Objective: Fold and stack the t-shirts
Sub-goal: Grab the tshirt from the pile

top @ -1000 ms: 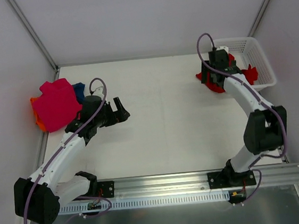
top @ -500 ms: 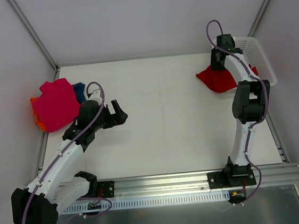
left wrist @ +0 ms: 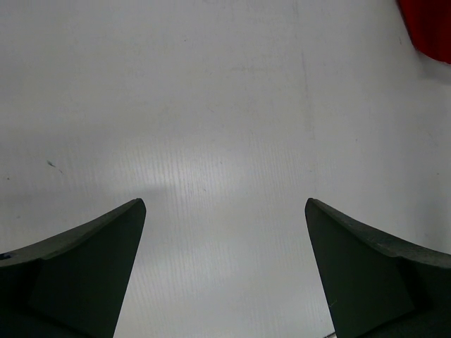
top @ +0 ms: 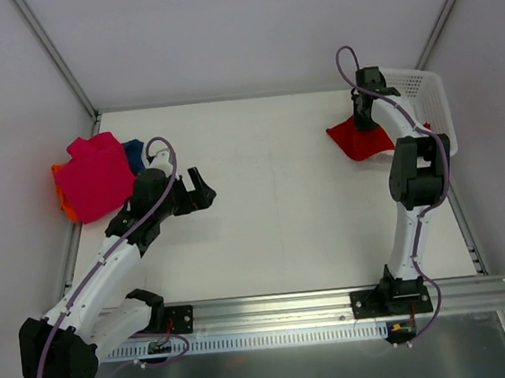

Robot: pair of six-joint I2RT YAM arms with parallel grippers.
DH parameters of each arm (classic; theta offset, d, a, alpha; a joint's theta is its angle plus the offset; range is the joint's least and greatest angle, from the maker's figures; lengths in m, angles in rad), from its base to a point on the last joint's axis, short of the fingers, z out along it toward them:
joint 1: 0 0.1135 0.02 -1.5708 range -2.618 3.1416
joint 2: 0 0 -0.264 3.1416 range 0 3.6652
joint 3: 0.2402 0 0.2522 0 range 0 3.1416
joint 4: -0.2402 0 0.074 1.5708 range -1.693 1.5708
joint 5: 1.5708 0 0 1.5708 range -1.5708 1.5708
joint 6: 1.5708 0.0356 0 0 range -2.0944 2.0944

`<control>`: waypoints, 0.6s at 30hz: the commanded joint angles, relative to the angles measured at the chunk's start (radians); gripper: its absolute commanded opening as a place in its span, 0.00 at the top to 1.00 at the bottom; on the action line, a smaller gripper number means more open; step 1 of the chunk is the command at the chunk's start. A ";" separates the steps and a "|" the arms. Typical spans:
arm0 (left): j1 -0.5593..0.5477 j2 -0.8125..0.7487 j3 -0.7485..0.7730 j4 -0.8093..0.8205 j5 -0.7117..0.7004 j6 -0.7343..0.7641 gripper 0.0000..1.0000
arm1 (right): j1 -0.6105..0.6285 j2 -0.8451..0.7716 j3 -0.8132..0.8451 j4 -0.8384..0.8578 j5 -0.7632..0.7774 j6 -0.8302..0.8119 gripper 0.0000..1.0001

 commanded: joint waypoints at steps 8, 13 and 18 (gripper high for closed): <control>-0.009 -0.020 -0.010 0.036 0.023 0.022 0.01 | -0.025 -0.199 0.111 -0.123 0.072 -0.005 0.97; -0.009 -0.042 -0.019 0.036 0.024 0.022 0.01 | -0.025 -0.207 0.137 -0.163 0.071 -0.023 0.87; -0.009 -0.062 -0.027 0.034 0.027 0.020 0.01 | -0.025 -0.190 0.087 -0.155 0.063 -0.014 0.84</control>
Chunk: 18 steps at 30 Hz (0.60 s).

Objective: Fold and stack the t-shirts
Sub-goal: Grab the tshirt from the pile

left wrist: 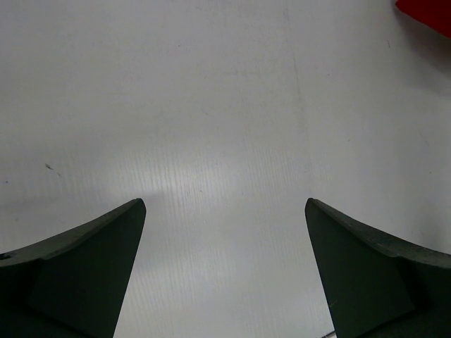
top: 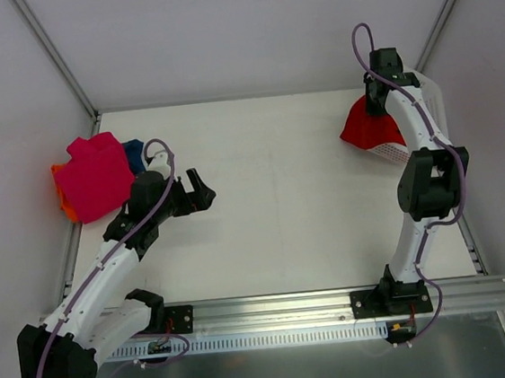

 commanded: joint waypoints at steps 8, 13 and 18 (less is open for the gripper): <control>-0.009 -0.056 -0.015 0.025 0.024 0.017 0.01 | -0.007 0.064 -0.076 0.000 0.028 0.029 0.90; -0.007 -0.059 -0.018 0.023 0.025 0.017 0.01 | -0.005 0.098 -0.137 0.026 0.040 0.043 0.88; -0.009 -0.059 -0.018 0.023 0.028 0.017 0.01 | -0.007 0.099 -0.174 0.050 0.042 0.038 0.52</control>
